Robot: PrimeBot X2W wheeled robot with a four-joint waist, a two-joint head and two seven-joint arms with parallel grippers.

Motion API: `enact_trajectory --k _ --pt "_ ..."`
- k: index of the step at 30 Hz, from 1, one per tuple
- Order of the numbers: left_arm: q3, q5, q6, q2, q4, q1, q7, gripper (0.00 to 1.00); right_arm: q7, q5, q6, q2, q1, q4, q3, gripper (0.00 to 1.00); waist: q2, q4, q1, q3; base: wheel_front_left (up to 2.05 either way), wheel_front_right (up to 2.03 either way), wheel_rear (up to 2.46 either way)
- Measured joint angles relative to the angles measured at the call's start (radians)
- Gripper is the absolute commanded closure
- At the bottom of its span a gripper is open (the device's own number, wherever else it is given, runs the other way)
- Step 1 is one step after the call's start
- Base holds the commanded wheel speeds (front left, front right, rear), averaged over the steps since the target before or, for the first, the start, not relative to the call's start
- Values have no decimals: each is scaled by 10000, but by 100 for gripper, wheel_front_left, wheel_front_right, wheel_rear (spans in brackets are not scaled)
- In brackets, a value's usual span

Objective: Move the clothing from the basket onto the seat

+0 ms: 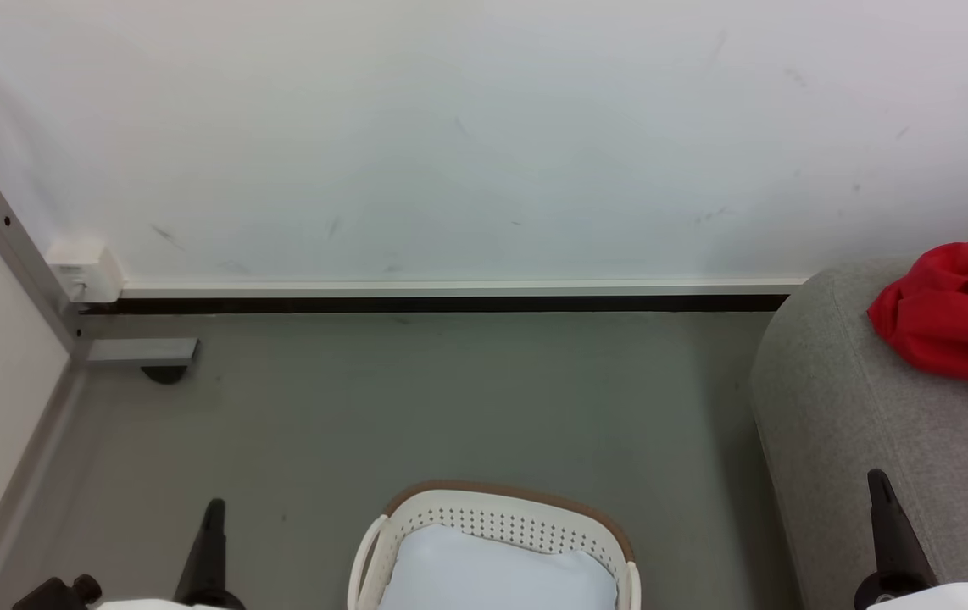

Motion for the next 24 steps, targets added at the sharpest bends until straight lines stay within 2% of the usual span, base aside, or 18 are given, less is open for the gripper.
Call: enact_trajectory --k 24 --pt "362 -2416 -251 -119 230 -381 688 100 669 2372 0 90 -211 115 -512 100 0 112 0 92 0 0 0"
